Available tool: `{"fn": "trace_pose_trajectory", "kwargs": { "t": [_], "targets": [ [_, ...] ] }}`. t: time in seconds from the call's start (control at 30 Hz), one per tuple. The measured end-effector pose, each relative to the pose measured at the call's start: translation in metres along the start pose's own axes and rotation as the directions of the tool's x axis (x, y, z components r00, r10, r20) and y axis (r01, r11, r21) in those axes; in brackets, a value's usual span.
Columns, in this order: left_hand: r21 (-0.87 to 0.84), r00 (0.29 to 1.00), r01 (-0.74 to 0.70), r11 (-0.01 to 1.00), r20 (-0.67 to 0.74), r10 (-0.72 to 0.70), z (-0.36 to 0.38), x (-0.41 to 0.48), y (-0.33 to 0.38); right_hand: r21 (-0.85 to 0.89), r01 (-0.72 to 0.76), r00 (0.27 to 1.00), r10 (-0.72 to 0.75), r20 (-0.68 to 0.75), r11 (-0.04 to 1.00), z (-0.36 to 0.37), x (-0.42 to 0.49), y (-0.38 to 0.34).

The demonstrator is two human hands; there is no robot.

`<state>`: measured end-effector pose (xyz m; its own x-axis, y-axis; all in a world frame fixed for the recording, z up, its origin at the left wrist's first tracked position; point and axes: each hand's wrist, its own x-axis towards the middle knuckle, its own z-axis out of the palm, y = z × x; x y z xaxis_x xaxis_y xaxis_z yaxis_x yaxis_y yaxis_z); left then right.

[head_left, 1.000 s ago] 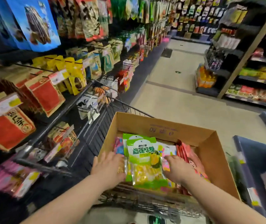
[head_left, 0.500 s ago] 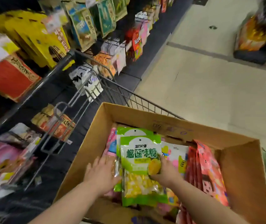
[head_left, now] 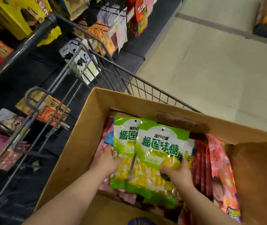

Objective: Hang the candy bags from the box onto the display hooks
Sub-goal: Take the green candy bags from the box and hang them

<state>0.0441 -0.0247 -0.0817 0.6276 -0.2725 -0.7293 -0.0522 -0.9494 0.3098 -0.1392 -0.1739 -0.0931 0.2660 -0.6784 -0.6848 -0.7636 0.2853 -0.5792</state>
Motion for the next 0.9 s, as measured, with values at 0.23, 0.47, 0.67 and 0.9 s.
{"fn": "trace_pose_trajectory", "kwargs": {
  "t": [0.23,0.47,0.67,0.9],
  "targets": [
    [-0.513,0.991,0.115,0.851,0.002,-0.133,0.014,0.016,0.016,0.047,-0.004,0.996,0.008,-0.087,0.999,-0.023,0.001,0.016],
    [-0.696,0.996,0.088,0.712,0.037,-0.087,0.022,0.006,-0.001,0.082,0.02,1.0,-0.019,-0.014,0.996,-0.019,0.001,0.015],
    [-0.694,0.997,-0.047,0.718,-0.082,-0.013,0.003,-0.042,-0.01,0.072,0.105,0.988,-0.112,0.11,0.992,-0.03,-0.017,-0.008],
    [-0.78,0.984,-0.131,0.612,-0.179,-0.018,-0.049,-0.106,-0.029,0.096,0.315,0.93,-0.327,0.166,0.944,-0.045,-0.062,-0.055]
  ]
}}
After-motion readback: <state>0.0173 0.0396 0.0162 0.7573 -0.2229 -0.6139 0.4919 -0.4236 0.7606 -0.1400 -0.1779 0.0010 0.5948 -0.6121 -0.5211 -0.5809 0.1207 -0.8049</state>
